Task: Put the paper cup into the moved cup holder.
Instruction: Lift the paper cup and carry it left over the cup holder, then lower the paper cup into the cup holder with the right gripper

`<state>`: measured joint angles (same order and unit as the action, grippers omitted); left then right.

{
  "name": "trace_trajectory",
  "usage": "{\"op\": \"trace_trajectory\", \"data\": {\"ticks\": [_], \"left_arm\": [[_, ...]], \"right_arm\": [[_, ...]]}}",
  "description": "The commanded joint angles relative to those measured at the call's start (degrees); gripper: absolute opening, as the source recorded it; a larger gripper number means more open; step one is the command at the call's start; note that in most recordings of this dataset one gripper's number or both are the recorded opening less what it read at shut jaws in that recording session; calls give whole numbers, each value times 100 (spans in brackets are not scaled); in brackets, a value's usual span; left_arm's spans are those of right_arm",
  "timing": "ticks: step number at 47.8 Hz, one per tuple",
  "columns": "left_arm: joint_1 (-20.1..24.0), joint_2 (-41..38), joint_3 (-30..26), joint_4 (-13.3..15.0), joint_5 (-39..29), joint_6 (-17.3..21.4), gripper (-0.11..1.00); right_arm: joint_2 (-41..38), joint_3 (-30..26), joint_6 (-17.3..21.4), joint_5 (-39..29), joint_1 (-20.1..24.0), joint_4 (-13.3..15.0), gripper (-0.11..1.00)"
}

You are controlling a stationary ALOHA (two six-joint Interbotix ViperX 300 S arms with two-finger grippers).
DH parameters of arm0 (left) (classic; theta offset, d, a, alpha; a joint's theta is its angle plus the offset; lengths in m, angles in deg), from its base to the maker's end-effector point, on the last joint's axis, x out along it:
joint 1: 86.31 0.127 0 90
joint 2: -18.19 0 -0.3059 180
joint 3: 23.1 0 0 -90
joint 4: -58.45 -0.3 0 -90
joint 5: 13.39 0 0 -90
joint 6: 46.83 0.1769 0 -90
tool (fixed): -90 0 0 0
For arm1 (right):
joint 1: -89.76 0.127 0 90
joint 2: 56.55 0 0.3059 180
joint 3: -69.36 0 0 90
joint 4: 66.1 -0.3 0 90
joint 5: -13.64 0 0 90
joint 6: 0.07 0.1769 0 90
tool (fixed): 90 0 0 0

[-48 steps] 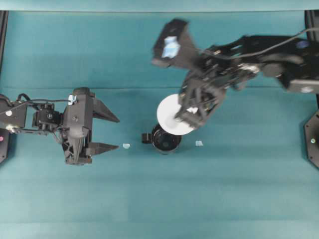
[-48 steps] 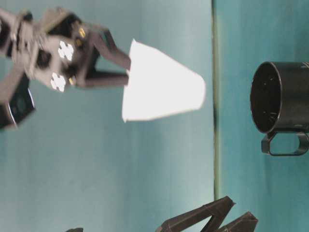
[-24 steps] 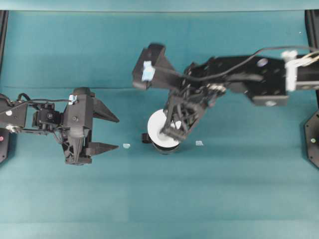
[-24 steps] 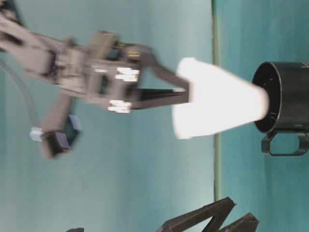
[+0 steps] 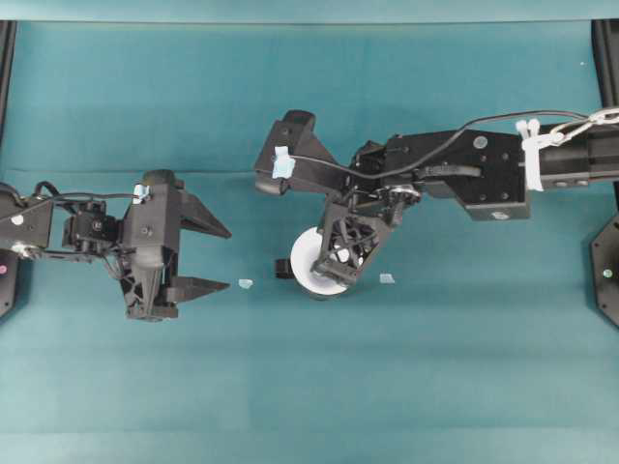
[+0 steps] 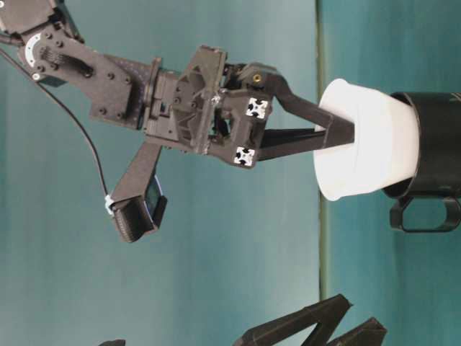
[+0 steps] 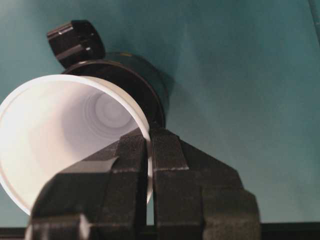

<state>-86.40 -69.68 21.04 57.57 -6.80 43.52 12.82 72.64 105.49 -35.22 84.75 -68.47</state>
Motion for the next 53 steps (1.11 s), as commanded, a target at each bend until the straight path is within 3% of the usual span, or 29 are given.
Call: {"op": "trace_trajectory", "data": {"ticks": [1, 33, 39, 47, 53], "left_arm": [[-9, 44, -35, -9, 18, 9, 86], [0, 26, -35, -9, 18, 9, 86], [0, 26, -35, -9, 26, 9, 86], [0, 26, -44, -9, 26, 9, 86], [0, 26, -35, -9, 26, 9, 86]], "right_arm": [[53, -9, 18, 123, 18, 0, 2], [44, 18, 0, 185, 18, -53, 2], [44, 18, 0, 185, 9, -97, 6], [53, 18, 0, 193, 18, -167, 27], [79, 18, 9, 202, 18, -167, 60]]}}
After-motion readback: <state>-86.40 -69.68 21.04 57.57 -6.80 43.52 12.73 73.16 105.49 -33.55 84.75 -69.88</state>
